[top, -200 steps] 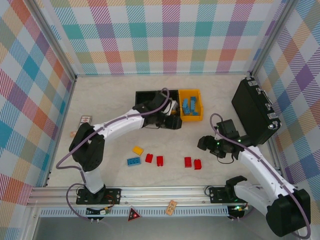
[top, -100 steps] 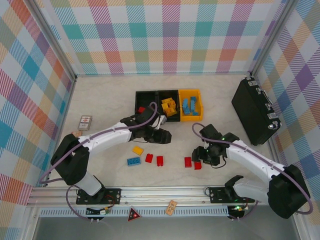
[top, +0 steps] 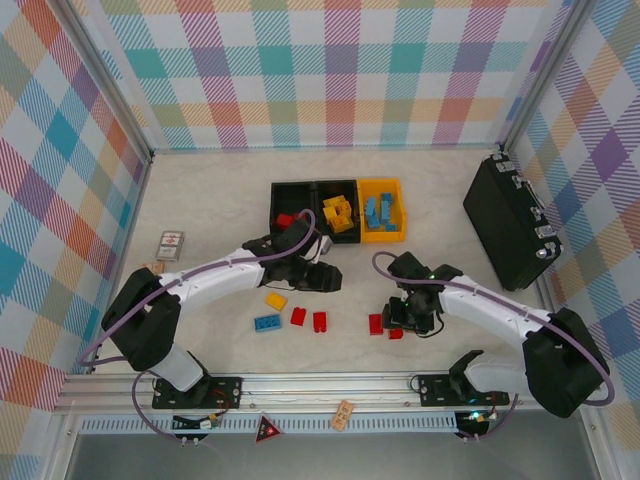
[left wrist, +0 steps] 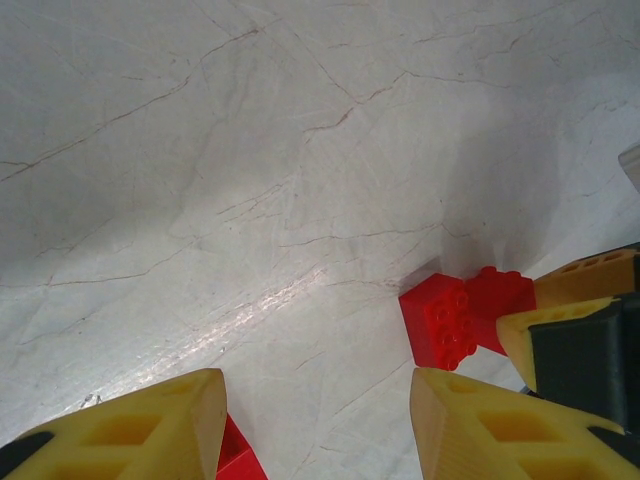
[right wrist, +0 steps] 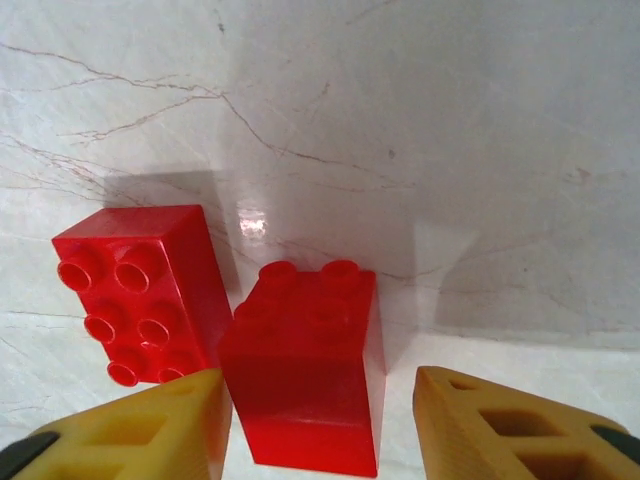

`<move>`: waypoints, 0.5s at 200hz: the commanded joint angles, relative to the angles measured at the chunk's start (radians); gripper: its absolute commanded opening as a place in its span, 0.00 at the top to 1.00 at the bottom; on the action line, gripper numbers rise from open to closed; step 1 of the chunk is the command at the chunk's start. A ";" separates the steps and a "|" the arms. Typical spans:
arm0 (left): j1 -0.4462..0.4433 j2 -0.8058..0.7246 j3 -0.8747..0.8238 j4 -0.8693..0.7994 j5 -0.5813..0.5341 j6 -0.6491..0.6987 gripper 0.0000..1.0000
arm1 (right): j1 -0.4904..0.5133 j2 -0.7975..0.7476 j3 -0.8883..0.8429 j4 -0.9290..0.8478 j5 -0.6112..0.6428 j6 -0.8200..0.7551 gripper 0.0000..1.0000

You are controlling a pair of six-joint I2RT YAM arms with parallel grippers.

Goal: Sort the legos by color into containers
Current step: Pick up the lego from the bottom-center of the table.

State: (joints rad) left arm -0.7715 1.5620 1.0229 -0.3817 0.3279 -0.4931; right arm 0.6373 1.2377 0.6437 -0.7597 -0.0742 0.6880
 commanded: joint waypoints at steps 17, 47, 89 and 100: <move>-0.011 0.009 -0.010 0.019 -0.020 -0.028 0.49 | 0.009 -0.003 -0.003 0.011 0.042 0.017 0.63; -0.013 0.007 -0.010 0.018 -0.036 -0.030 0.49 | 0.009 -0.005 0.005 -0.005 0.060 0.012 0.67; -0.012 0.000 -0.007 0.017 -0.051 -0.039 0.49 | 0.009 -0.026 0.026 -0.027 0.084 0.007 0.70; -0.013 -0.007 -0.008 0.015 -0.067 -0.043 0.49 | 0.009 -0.042 0.043 -0.039 0.095 0.004 0.71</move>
State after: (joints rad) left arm -0.7765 1.5631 1.0229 -0.3813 0.2928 -0.5144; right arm 0.6430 1.2304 0.6456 -0.7540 -0.0315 0.6979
